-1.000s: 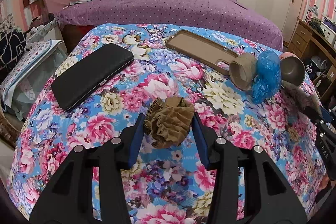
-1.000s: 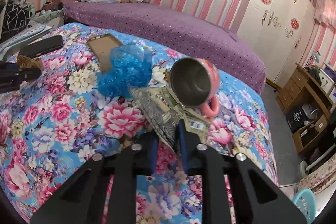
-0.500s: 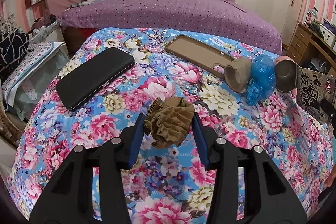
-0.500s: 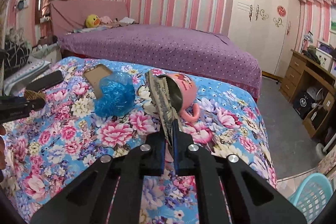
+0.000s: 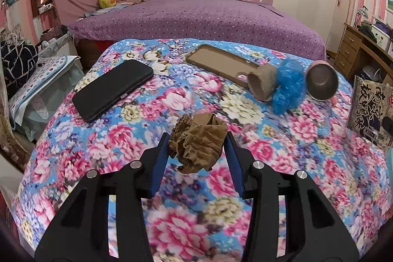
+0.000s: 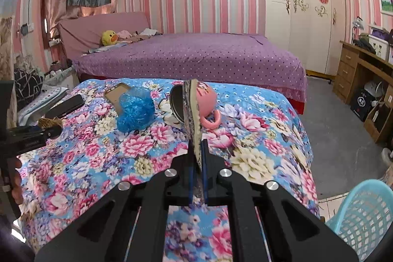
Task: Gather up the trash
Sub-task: 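Carry the brown paper and printed packet over the blue basket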
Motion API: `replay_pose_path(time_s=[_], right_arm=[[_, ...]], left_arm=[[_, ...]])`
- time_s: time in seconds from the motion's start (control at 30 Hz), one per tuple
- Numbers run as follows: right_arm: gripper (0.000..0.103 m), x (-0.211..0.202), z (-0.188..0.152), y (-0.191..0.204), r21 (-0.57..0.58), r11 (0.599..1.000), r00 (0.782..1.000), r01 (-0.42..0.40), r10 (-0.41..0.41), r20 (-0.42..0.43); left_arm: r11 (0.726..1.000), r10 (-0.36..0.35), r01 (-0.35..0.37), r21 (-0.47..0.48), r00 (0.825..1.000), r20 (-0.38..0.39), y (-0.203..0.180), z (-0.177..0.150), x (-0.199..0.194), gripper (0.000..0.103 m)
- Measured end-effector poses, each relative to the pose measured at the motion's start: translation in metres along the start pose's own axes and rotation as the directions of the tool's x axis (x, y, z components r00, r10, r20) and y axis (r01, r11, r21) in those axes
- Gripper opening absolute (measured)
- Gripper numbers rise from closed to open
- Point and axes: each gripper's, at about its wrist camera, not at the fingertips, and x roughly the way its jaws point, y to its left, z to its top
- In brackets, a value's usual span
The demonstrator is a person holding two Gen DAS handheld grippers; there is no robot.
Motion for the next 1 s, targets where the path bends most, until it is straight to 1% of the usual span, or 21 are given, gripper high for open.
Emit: replay_pose_path(time_s=[0.1, 0.27, 0.33, 0.47, 0.6, 0.67, 0.77, 0.8, 0.9, 1.0], right_arm=[[0.005, -0.011, -0.004, -0.012, 0.002, 1.000, 1.000, 0.004, -0.004, -0.002], [0.005, -0.034, -0.009, -0.036, 0.011, 1.000, 1.000, 0.021, -0.021, 0.010], [0.005, -0.046, -0.011, -0.050, 0.014, 0.999, 0.999, 0.038, -0.038, 0.018], [0.005, -0.072, -0.018, -0.082, 0.032, 0.996, 0.996, 0.080, -0.081, 0.032], [0.005, -0.097, -0.031, -0.123, 0.066, 0.989, 0.991, 0.130, -0.132, 0.034], [0.005, -0.109, -0.039, -0.144, 0.083, 0.984, 0.987, 0.156, -0.159, 0.031], [0.005, -0.127, -0.054, -0.177, 0.112, 0.975, 0.980, 0.193, -0.196, 0.022], [0.005, -0.132, -0.058, -0.187, 0.119, 0.972, 0.978, 0.203, -0.206, 0.018], [0.005, -0.142, -0.071, -0.210, 0.133, 0.964, 0.973, 0.228, -0.231, 0.004], [0.005, -0.151, -0.086, -0.234, 0.158, 0.955, 0.967, 0.253, -0.253, -0.016]], left_arm=[[1.000, -0.020, 0.020, -0.011, 1.000, -0.002, -0.009, -0.004, -0.005, 0.044], [0.999, -0.042, 0.042, -0.005, 0.999, 0.016, -0.038, -0.007, -0.017, 0.044], [0.998, -0.060, 0.060, 0.000, 0.998, 0.023, -0.058, -0.005, -0.022, 0.044], [0.996, -0.084, 0.081, 0.044, 0.994, 0.068, -0.103, -0.005, -0.038, 0.044], [0.987, -0.156, 0.153, 0.053, 0.985, 0.071, -0.147, -0.011, -0.047, 0.044], [0.980, -0.179, 0.171, 0.097, 0.981, 0.077, -0.178, -0.016, -0.054, 0.044], [0.969, -0.218, 0.206, 0.138, 0.973, 0.074, -0.213, -0.023, -0.061, 0.044], [0.961, -0.241, 0.228, 0.156, 0.968, 0.071, -0.231, -0.028, -0.065, 0.044], [0.943, -0.287, 0.270, 0.194, 0.956, 0.062, -0.269, -0.040, -0.073, 0.044], [0.916, -0.341, 0.323, 0.237, 0.940, 0.035, -0.311, -0.055, -0.079, 0.044]])
